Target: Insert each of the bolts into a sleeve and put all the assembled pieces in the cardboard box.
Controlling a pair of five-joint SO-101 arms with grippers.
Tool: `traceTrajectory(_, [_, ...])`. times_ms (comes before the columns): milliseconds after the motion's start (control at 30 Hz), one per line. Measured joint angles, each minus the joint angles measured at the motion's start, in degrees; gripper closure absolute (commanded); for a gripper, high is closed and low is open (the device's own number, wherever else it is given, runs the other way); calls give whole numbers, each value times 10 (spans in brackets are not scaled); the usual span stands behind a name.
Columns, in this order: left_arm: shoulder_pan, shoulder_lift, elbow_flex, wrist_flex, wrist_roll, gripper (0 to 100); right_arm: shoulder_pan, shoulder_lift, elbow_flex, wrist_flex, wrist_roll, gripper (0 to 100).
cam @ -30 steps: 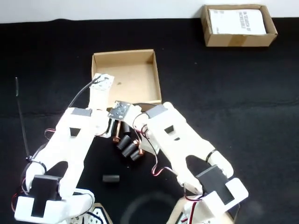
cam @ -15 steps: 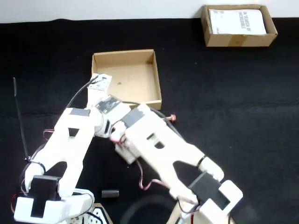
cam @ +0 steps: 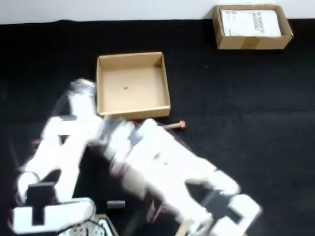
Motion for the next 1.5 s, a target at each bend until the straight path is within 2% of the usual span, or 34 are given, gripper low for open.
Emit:
traceTrajectory(33, [-32, 0, -19, -2, 6, 796, -48, 2, 10, 6, 4, 890])
traceTrajectory(133, [-124, 1, -54, 20, 28, 796, -89, -5, 16, 12, 15, 890])
traceTrajectory(300, [-259, 0, -100, 75, 33, 794, -98, -6, 17, 21, 15, 890])
traceTrajectory(467, [-365, 0, -107, 83, -12, 794, -101, -42, 25, 8, 19, 890])
traceTrajectory(667, [-482, 0, -107, 83, -29, 794, -85, -62, -22, -11, 20, 890])
traceTrajectory(867, [-553, 0, -107, 83, -78, 794, -52, -63, -73, -46, 11, 890])
traceTrajectory(1233, [-644, 0, -118, 64, -128, 794, -46, 6, -36, -174, 6, 890])
traceTrajectory(1367, [-649, 0, -118, 57, -129, 793, -46, 21, -38, -171, -3, 890])
traceTrajectory(1500, [-651, 0, -118, 56, -129, 793, -59, 23, -76, -120, -14, 890])
